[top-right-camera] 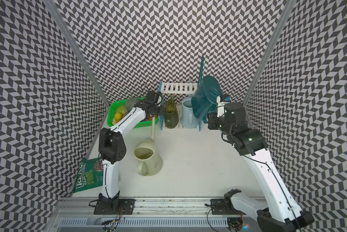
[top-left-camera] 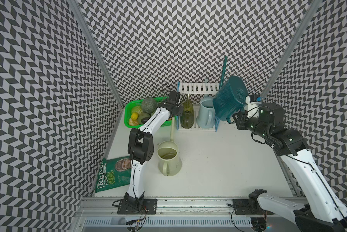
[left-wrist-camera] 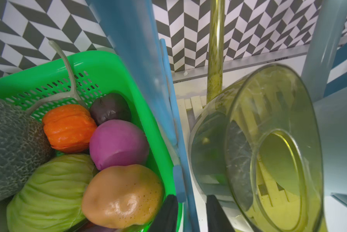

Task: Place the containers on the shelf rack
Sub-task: Adjust the shelf at the center of the board.

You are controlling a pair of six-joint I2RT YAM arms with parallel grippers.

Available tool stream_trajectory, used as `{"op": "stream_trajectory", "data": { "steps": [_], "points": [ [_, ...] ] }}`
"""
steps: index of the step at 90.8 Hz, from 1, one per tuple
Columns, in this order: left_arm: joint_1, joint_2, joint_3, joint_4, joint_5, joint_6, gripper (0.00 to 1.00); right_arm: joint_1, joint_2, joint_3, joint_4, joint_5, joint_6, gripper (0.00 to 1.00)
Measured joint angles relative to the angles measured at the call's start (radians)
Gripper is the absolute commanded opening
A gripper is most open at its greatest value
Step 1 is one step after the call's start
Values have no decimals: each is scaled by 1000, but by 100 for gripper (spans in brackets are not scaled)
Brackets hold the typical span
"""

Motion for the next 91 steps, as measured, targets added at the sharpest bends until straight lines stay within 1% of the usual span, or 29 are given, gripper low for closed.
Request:
{"op": "stream_trajectory", "data": {
  "steps": [9,14,19,32,35,66,91],
  "points": [
    [0,0,0,0,-3,-3,25,48,38,32,0,44,7,0],
    [0,0,0,0,-3,-6,22,66,58,49,-1,68,13,0],
    [0,0,-2,0,-3,-16,20,81,80,67,-1,89,15,0],
    [-2,-1,-14,16,-8,-32,19,112,141,120,-2,149,27,0],
    [-2,-2,-17,21,-8,-34,17,118,156,134,-2,162,29,0],
    [-9,-11,-38,43,-20,-44,16,130,334,327,-4,254,36,0],
    [-17,-11,-38,44,-34,-38,16,130,499,533,-70,320,46,0]
  ]
}}
